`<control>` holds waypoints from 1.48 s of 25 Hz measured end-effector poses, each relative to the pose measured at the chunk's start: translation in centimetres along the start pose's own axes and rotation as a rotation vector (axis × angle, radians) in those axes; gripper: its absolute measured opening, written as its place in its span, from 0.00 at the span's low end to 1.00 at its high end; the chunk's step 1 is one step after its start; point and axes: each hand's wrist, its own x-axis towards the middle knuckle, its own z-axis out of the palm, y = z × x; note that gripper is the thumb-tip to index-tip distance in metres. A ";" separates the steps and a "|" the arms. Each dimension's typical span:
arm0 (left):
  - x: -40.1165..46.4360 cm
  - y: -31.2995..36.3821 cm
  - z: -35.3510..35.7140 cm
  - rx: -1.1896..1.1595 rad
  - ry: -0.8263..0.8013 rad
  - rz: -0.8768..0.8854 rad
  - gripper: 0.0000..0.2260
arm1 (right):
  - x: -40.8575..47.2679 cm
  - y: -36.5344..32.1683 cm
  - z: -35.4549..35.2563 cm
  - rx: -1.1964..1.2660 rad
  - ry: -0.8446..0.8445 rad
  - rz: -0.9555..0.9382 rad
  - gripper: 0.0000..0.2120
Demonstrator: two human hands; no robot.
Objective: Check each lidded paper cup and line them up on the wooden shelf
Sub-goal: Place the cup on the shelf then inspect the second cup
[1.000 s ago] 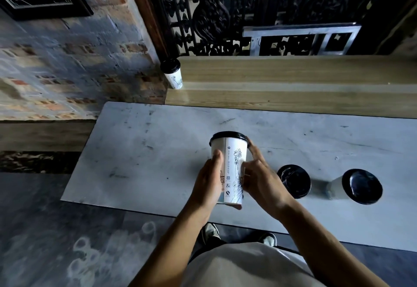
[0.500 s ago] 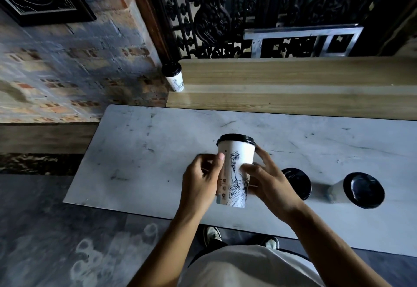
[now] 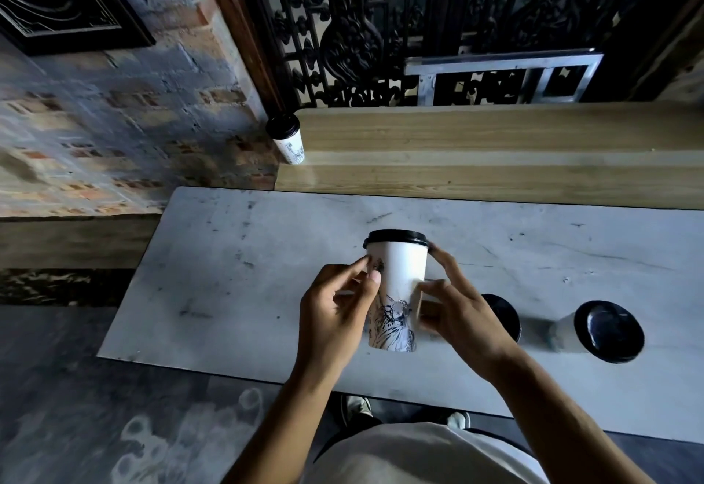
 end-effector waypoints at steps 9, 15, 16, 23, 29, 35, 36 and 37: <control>0.5 -1.5 -0.1 -0.018 -0.017 -0.025 0.13 | 0.4 -0.3 -0.5 -0.092 0.015 -0.061 0.29; 0.3 -1.5 -0.2 -0.107 0.001 -0.015 0.15 | 0.2 -0.7 -0.7 -0.144 -0.072 -0.056 0.17; 0.3 -1.6 -0.2 -0.105 0.017 0.000 0.17 | 0.1 -0.8 -0.7 -0.139 -0.094 -0.065 0.16; 0.2 -1.3 -0.1 -0.179 0.030 0.010 0.10 | 0.1 -0.8 -0.5 -0.139 -0.007 -0.059 0.25; 0.1 -1.0 0.0 -0.191 -0.112 -0.067 0.16 | 0.3 -0.9 -0.9 -0.073 -0.054 -0.084 0.14; 0.4 -1.3 0.0 -0.240 -0.081 -0.092 0.24 | 0.7 -0.3 -1.5 -0.058 -0.029 -0.106 0.15; 0.4 -1.4 0.0 -0.223 -0.058 -0.062 0.22 | 0.8 -0.2 -1.4 -0.056 -0.026 -0.109 0.18; 0.3 -1.4 -0.1 -0.201 -0.033 -0.031 0.20 | 0.8 -0.2 -1.4 -0.058 -0.021 -0.106 0.22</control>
